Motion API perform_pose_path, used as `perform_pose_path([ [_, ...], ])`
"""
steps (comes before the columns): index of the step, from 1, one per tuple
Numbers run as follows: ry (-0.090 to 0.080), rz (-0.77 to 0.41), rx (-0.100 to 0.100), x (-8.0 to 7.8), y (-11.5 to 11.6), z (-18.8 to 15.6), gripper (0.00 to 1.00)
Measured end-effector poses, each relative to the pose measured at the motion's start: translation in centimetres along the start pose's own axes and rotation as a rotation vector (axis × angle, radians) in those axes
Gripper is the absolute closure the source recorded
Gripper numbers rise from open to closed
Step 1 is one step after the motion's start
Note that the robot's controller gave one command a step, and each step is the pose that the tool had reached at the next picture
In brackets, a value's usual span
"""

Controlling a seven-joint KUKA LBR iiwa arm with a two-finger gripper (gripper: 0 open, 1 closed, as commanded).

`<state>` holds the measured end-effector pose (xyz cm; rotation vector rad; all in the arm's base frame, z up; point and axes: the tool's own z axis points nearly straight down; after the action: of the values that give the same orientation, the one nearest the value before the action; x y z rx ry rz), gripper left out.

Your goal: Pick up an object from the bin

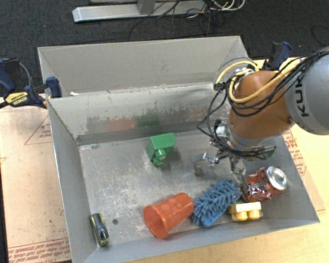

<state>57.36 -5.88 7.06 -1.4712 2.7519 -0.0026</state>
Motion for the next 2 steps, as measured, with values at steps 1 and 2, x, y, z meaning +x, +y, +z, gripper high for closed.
perform_pose_path([
  [1,0.001,0.266,-0.005,-2.5,1.6,0.1,0.0],
  [2,-0.001,0.04,-0.001,-2.7,3.5,0.1,0.0],
])
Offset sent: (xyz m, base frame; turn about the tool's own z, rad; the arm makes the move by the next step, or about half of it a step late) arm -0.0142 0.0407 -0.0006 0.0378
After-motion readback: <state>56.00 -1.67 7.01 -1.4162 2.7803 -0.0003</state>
